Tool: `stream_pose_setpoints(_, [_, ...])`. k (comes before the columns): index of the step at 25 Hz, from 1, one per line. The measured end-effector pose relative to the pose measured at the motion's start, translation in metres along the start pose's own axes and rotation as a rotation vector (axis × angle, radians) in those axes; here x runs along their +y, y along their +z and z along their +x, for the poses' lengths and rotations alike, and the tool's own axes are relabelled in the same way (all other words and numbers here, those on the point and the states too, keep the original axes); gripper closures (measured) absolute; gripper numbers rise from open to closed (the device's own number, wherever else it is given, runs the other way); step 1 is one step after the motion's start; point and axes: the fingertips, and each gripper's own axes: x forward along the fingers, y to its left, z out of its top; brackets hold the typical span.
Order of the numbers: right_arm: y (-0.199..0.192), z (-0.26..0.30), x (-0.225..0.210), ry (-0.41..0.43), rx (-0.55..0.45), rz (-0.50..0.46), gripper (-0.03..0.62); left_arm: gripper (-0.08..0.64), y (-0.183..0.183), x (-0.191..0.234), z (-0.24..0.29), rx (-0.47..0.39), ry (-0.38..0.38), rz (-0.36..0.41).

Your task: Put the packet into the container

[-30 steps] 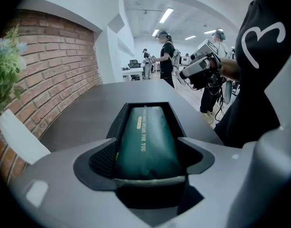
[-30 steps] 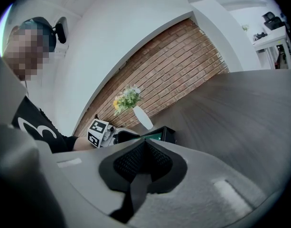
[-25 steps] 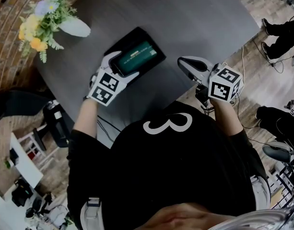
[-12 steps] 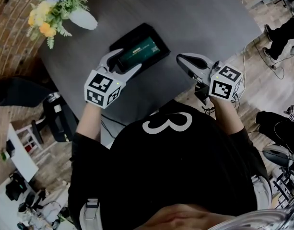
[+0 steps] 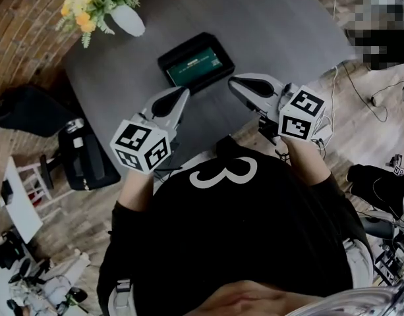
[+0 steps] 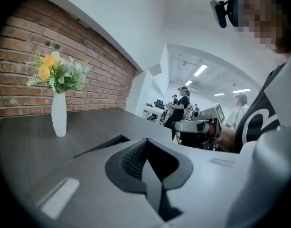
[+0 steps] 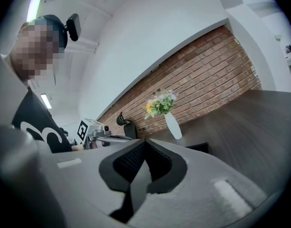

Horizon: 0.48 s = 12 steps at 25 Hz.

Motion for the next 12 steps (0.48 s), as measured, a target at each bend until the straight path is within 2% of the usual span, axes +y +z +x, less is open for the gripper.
stream_pose_setpoints(5, [-0.005,0.002,0.022,0.026,-0.009,-0.018,0.591,0.546,0.002,-0.017,-0.02,-0.056,0.055,0.001])
stream_pose_setpoints(12, [-0.01,-0.003,0.029,0.02,-0.017,-0.027,0.591,0.546,-0.004,-0.023,-0.029,-0.08,0.084,-0.044])
